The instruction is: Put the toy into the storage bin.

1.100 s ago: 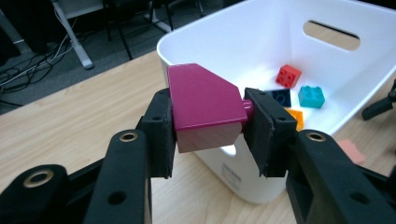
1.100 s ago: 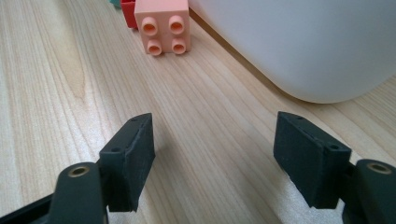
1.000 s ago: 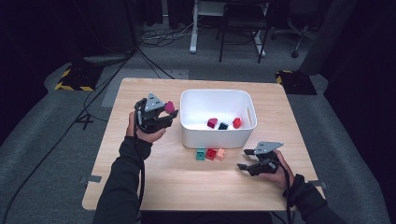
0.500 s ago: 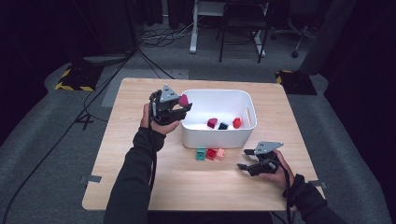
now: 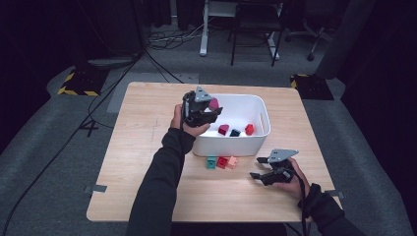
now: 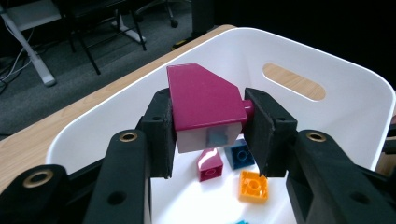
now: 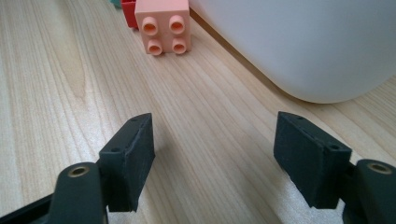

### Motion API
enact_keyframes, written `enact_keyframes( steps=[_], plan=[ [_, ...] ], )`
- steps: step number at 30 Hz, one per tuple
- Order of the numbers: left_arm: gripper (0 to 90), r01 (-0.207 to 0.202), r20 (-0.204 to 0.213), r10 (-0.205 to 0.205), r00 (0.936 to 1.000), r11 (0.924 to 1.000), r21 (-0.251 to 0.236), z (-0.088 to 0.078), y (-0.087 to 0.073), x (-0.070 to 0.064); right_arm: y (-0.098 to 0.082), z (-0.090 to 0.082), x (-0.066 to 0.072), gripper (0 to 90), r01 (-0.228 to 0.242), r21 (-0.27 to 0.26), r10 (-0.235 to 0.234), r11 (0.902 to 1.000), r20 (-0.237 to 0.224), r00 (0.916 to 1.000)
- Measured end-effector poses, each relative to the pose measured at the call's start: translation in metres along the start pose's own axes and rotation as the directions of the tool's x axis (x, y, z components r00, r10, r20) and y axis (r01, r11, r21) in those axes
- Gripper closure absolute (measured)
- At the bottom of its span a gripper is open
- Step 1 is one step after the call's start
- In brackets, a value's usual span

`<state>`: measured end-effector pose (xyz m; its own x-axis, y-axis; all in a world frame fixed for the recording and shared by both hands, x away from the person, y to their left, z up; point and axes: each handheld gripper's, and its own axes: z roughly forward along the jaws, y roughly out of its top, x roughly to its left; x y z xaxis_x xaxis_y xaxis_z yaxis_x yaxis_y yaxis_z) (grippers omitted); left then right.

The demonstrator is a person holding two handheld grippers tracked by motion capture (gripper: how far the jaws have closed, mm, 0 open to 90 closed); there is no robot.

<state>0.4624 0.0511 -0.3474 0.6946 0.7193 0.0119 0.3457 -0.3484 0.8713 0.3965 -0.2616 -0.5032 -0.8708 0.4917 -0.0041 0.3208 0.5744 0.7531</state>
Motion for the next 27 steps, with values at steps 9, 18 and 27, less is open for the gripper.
enact_keyframes(
  steps=[9, 18, 27],
  plan=[
    [56.1, -0.016, -0.008, 0.016, 0.9998, 0.9996, 0.024, 0.017, 0.011, -0.016, 0.0, 0.0, 0.0, 29.3, 0.001, 0.0, -0.001, 1.0, 0.0, 1.0],
    [49.6, -0.025, -0.008, 0.025, 0.9996, 0.9995, 0.02, 0.015, 0.014, -0.018, 0.0, 0.0, 0.0, 29.2, 0.001, 0.0, -0.001, 1.0, -0.001, 1.0],
    [35.7, -0.02, -0.042, 0.02, 0.9989, 0.9998, 0.008, 0.001, 0.013, -0.019, 0.0, 0.0, 0.0, 29.0, 0.002, 0.0, -0.002, 1.0, -0.001, 1.0]
  ],
)
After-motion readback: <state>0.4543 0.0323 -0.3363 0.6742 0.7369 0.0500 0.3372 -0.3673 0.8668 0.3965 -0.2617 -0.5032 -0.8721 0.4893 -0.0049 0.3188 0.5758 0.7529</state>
